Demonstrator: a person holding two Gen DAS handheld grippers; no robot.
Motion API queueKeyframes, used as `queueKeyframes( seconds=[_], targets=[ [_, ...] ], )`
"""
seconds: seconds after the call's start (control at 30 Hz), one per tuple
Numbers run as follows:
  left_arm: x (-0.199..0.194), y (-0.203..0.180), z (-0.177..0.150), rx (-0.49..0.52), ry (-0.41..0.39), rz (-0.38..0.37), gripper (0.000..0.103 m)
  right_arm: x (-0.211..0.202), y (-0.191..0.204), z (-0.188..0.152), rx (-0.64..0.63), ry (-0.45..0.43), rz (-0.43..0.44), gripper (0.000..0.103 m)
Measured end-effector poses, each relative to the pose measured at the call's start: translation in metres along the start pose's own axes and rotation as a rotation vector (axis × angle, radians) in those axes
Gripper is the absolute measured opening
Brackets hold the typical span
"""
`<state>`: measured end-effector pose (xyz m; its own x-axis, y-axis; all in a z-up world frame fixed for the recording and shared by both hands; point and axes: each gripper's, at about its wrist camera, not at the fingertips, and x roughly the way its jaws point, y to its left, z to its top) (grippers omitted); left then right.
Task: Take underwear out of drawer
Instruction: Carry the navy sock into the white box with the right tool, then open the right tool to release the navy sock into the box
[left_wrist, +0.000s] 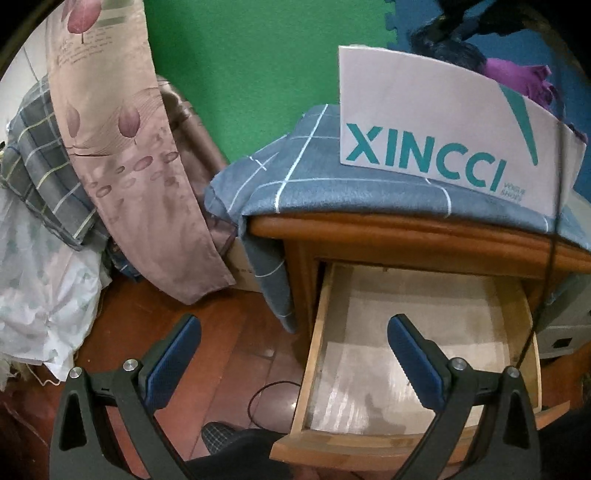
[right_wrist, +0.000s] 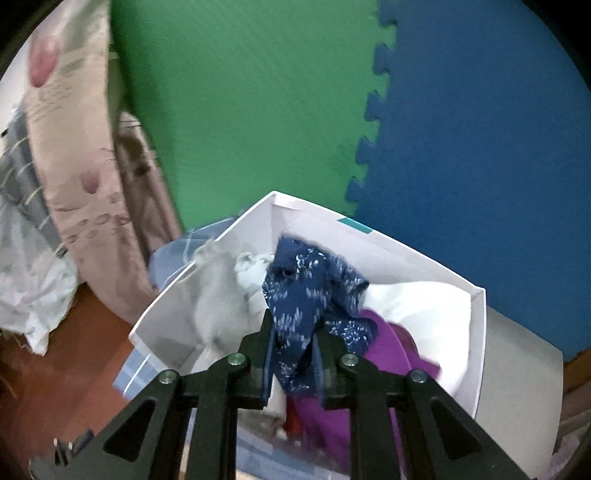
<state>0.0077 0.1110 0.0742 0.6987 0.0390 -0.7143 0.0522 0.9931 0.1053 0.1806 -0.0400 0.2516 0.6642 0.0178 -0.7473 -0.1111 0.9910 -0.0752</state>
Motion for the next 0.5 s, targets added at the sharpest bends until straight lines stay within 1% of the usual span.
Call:
queueKeyframes(
  seconds=[0.17,0.3,0.37,0.43,0.5],
  targets=[
    [0.006,-0.002,-0.003,0.002,0.031,-0.031,0.101,0.037,0.003,0.019,0.01,0.013,-0.069,0.021],
    [0.008,-0.004,-0.004,0.003,0.04,-0.049,0.101,0.061,-0.001,0.023,0.036,0.044,-0.106,0.024],
    [0.011,-0.004,-0.005,-0.003,0.059,-0.06,0.101,0.072,-0.003,0.023,0.055,0.06,-0.116,0.04],
    [0.014,-0.003,-0.006,-0.007,0.074,-0.062,0.101,0.077,-0.004,0.02,0.063,0.058,-0.121,0.048],
    [0.016,-0.001,-0.006,-0.018,0.081,-0.052,0.101,0.076,-0.004,0.018,0.057,0.043,-0.12,0.05]
  ],
)
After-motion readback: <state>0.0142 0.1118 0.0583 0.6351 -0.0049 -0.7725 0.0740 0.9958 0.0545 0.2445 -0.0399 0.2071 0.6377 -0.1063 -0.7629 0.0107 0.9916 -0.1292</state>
